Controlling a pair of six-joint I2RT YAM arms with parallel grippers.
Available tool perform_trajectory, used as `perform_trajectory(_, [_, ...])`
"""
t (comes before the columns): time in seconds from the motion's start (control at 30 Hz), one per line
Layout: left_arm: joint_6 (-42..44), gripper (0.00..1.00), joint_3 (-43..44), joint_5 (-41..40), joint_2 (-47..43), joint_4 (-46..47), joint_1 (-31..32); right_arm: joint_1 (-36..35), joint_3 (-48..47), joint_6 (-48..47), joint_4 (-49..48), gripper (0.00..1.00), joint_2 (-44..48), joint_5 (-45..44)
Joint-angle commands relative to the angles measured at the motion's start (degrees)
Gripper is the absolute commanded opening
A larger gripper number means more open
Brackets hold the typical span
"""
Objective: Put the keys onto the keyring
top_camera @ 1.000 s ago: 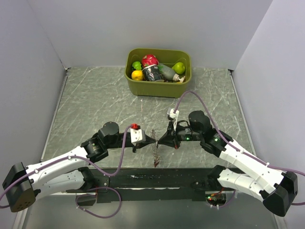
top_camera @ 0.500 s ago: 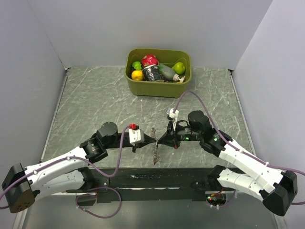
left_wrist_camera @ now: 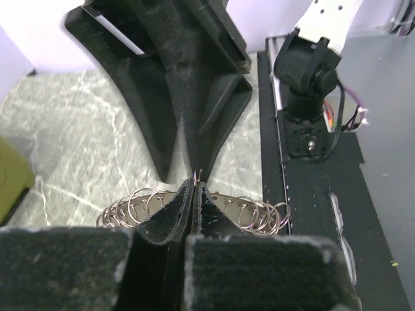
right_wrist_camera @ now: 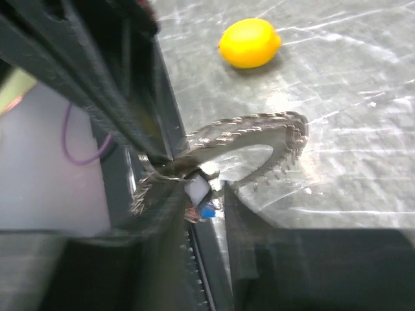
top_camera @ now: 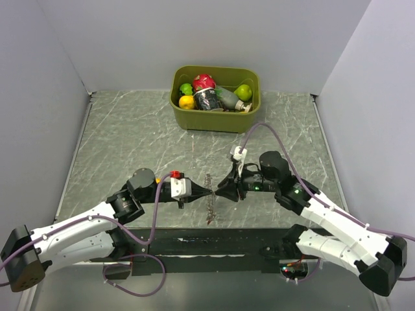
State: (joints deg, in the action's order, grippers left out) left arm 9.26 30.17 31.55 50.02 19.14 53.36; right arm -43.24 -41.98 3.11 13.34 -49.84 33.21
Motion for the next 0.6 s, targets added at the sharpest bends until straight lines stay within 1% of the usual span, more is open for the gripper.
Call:
perform_trajectory(0.0, [-1.26,0.01,0.32,3.16,-2.03,6.53,0.43,0.18,-0.13,-1.88,-1.48,0.67,5.28,-4.82])
perform_trajectory(0.07, [-1.43,0.01,0.33,3.17,-2.12,6.53,0.51,0.26,-0.12,-2.85,-1.48,0.84,7.21,-3.17])
perform_trajectory(0.17, [-1.78,0.01,0.5,3.78,-2.38,6.79,0.43,0.35,-0.3,-6.54,-2.35,0.85,9.85,-0.97])
perform_trajectory(0.23, [-1.7,0.01,0.59,5.35,-2.47,7.05,0.51,0.35,0.14,-7.42,-4.71,0.85,12.47,2.9])
perform_trajectory(0.33, [-1.96,0.01,-0.11,7.9,-2.91,9.59,0.43,0.35,0.23,-7.51,-6.92,0.83,13.9,8.17])
perform_trajectory(0.43, [-2.4,0.01,-0.55,11.06,-3.26,11.88,0.43,0.35,-2.05,-7.6,-6.05,0.73,12.24,12.22])
perform_trajectory(0.57, [-4.24,0.01,-0.82,11.26,-3.61,14.7,0.51,0.35,-2.58,-6.11,-8.33,0.67,10.12,15.83])
